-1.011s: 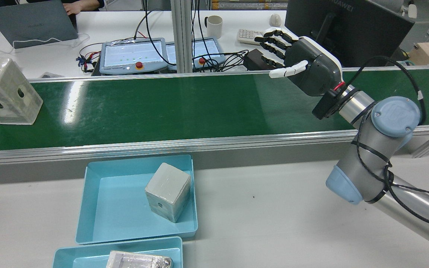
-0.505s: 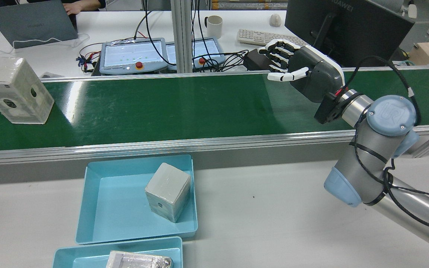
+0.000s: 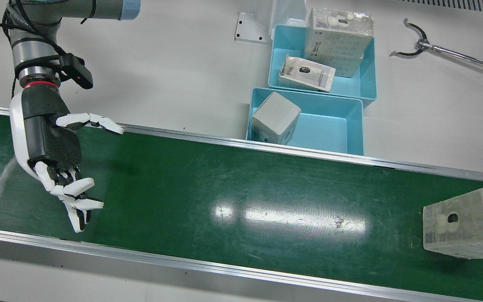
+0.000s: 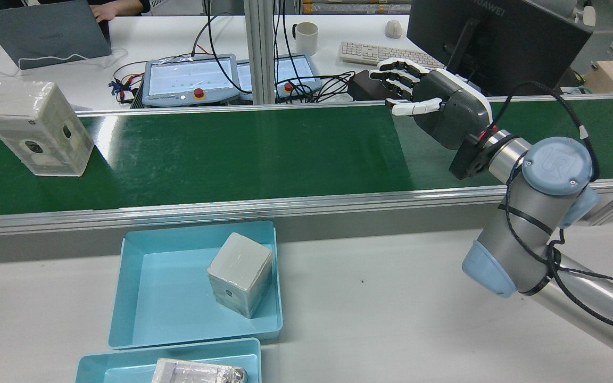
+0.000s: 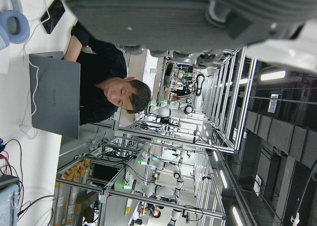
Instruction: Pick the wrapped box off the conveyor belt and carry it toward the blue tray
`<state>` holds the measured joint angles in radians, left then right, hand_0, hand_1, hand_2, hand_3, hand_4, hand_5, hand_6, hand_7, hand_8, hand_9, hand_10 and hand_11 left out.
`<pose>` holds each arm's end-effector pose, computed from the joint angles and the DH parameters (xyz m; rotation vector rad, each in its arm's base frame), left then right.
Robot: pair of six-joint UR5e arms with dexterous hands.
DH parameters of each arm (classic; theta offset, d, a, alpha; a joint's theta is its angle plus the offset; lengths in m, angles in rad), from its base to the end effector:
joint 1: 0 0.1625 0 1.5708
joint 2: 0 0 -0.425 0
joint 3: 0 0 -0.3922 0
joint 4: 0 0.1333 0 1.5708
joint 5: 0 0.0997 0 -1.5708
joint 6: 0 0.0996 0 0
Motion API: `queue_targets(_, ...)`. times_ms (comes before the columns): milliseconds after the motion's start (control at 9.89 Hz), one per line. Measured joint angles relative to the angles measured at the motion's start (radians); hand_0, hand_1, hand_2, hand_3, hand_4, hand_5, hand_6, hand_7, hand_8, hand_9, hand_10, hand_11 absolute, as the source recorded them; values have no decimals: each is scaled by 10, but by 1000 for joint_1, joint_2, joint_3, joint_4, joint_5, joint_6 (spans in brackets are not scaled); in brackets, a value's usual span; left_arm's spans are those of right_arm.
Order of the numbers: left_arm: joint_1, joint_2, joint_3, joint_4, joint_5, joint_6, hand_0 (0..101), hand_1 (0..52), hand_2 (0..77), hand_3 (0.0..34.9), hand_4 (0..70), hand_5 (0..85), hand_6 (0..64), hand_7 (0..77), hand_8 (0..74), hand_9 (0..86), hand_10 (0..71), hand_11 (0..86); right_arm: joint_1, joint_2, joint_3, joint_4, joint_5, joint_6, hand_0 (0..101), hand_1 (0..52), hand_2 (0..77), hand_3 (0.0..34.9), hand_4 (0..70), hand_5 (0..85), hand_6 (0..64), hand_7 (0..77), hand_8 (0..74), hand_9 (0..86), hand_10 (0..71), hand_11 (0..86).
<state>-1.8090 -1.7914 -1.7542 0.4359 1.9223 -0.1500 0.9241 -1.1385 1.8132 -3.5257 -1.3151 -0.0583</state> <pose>-0.2246 -0.5052 0.5257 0.2961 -2.1442 2.2297 -0.2382 -0.5785 0.3713 -0.4641 -2.3043 1.7392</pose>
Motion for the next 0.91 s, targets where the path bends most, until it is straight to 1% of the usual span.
queue_targets(101, 0, 0, 0, 0, 0, 0, 0, 0, 5, 0, 0, 11, 5, 0, 0, 0, 5, 0, 0, 0, 0, 0, 0, 0, 486, 109, 147, 202, 125, 393, 33, 262, 0, 65, 5, 16)
queue_targets(202, 0, 0, 0, 0, 0, 0, 0, 0, 5, 0, 0, 11, 5, 0, 0, 0, 5, 0, 0, -1, 0, 0, 0, 0, 460, 98, 120, 236, 93, 360, 11, 235, 0, 44, 5, 16)
queue_targets(303, 0, 0, 0, 0, 0, 0, 0, 0, 11, 0, 0, 11, 5, 0, 0, 0, 5, 0, -1, -1, 0, 0, 0, 0, 460, 98, 120, 236, 93, 360, 11, 235, 0, 44, 5, 16)
queue_targets(404, 0, 0, 0, 0, 0, 0, 0, 0, 11, 0, 0, 11, 5, 0, 0, 0, 0, 0, -1, -1, 0, 0, 0, 0, 444, 93, 120, 228, 93, 371, 22, 251, 0, 44, 5, 16)
queue_targets(505, 0, 0, 0, 0, 0, 0, 0, 0, 11, 0, 0, 11, 5, 5, 0, 0, 5, 0, -1, -1, 0, 1, 0, 0, 442, 93, 125, 240, 93, 371, 22, 251, 0, 44, 5, 16)
queue_targets(606, 0, 0, 0, 0, 0, 0, 0, 0, 11, 0, 0, 11, 5, 5, 0, 0, 5, 0, -3, -1, -1, 2, 1, 0, 442, 93, 125, 240, 93, 371, 22, 251, 0, 44, 5, 16)
queue_targets(707, 0, 0, 0, 0, 0, 0, 0, 0, 5, 0, 0, 11, 5, 0, 0, 0, 5, 0, -11, -1, -3, 7, 2, 0, 455, 115, 147, 241, 93, 376, 22, 251, 0, 44, 5, 16)
queue_targets(809, 0, 0, 0, 0, 0, 0, 0, 0, 5, 0, 0, 11, 5, 0, 0, 0, 5, 0, -20, -1, -5, 24, 3, -3, 457, 115, 164, 241, 93, 382, 22, 251, 0, 44, 5, 16)
queue_targets(910, 0, 0, 0, 0, 0, 0, 0, 0, 11, 0, 0, 11, 5, 5, 0, 0, 5, 0, -27, -2, -8, 47, 3, -7, 457, 115, 164, 241, 93, 382, 22, 251, 0, 44, 5, 16)
